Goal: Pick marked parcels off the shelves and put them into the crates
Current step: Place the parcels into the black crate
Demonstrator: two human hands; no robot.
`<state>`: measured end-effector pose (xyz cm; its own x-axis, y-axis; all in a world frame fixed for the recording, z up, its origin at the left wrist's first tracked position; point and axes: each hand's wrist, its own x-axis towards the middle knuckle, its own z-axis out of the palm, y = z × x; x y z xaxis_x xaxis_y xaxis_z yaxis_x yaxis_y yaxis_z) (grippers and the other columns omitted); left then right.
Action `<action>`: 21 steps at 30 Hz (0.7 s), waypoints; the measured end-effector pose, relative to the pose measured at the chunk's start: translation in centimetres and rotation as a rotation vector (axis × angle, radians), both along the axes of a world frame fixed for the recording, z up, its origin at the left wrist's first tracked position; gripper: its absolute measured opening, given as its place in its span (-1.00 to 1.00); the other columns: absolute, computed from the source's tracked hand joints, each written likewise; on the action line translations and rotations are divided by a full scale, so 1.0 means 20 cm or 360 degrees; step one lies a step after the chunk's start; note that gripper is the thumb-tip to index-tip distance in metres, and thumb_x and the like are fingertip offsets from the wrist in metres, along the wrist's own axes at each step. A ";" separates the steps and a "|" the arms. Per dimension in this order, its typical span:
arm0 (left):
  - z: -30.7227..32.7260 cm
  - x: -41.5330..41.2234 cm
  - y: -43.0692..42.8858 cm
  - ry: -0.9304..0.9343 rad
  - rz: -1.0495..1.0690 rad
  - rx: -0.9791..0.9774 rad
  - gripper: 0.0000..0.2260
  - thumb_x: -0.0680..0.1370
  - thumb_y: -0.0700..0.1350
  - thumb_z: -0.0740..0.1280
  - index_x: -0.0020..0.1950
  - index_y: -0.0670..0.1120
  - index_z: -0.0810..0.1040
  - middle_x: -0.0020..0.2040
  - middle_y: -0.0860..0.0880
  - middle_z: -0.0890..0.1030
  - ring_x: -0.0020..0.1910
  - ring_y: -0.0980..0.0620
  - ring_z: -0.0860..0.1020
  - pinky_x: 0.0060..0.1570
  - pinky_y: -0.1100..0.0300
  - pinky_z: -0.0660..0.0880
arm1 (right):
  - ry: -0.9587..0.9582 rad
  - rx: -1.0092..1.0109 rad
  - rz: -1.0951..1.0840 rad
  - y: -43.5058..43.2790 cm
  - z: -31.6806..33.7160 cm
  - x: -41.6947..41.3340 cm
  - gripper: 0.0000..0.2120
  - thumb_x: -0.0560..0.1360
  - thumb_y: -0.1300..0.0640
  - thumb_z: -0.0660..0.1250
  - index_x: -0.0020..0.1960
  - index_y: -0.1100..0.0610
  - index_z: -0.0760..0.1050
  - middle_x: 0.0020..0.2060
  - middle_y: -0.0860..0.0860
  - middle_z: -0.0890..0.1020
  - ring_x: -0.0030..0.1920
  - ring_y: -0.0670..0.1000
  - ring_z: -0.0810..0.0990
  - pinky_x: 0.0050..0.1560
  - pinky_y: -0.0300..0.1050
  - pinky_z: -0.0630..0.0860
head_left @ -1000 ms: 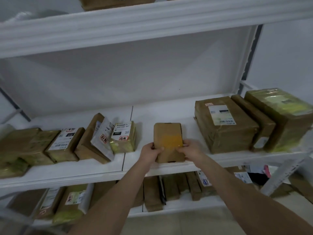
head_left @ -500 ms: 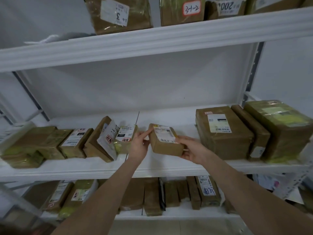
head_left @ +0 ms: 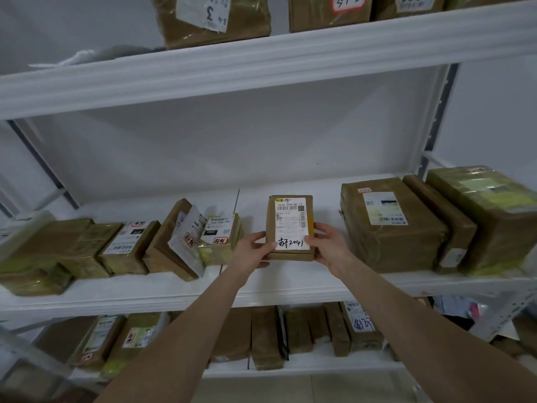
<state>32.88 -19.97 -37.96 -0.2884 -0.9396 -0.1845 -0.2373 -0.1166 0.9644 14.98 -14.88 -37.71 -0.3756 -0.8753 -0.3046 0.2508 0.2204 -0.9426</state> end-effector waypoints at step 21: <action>-0.14 -0.18 -0.05 -0.1010 -0.0255 -0.0717 -0.56 0.57 -0.21 0.24 0.45 -0.07 0.34 0.34 -0.10 0.46 0.29 -0.04 0.46 0.20 0.16 0.41 | 0.2625 0.0716 0.0770 -0.02 -0.19 -0.11 -0.49 0.57 0.20 0.17 0.49 0.00 0.20 0.47 0.07 0.25 0.51 0.20 0.07 0.48 0.17 0.08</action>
<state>29.22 -21.04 -40.72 -0.3933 -0.9190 0.0292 -0.7384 0.3347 0.5854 12.88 -15.28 -41.53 -0.2689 -0.9532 -0.1381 -0.9631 0.2683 0.0234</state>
